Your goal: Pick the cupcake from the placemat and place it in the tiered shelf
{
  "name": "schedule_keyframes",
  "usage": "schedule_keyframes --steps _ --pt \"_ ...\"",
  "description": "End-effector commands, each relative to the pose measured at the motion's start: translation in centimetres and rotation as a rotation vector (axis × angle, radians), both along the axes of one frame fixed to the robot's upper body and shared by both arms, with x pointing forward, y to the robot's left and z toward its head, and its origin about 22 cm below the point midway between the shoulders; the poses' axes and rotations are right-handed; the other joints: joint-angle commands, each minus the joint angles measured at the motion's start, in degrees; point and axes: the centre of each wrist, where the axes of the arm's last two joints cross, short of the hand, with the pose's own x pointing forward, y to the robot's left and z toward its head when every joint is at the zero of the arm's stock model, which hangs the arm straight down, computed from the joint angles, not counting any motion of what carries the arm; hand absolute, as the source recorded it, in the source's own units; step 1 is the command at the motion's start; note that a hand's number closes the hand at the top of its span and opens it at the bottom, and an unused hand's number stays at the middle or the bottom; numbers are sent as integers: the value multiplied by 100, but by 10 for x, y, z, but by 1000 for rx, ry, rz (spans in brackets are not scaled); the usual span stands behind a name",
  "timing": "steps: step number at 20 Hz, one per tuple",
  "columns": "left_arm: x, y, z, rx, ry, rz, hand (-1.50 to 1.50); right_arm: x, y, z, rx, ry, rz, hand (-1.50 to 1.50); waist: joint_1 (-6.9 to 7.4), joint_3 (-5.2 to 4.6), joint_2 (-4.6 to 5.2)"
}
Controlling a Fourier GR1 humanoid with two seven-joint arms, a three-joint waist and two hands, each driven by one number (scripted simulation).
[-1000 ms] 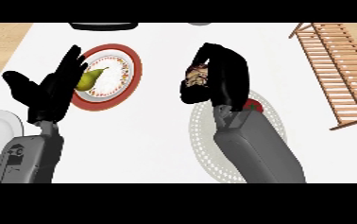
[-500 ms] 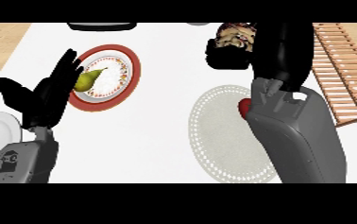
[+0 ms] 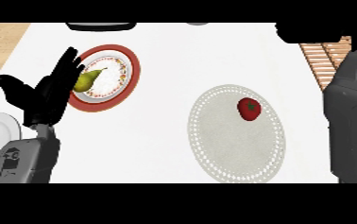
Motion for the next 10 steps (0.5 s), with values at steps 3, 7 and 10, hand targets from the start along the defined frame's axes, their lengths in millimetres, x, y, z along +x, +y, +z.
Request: schedule_keyframes --steps 3,7,10 --pt "0 -3 -13 -1 5 8 0 -2 -71 4 49 33 -102 150 8 3 16" --pt "-2 -4 -11 15 -9 4 0 -25 -99 -9 87 0 -139 150 -11 4 6" --pt "-4 5 -11 9 -2 3 0 -16 -111 -20 109 -29 -167 150 39 2 14"
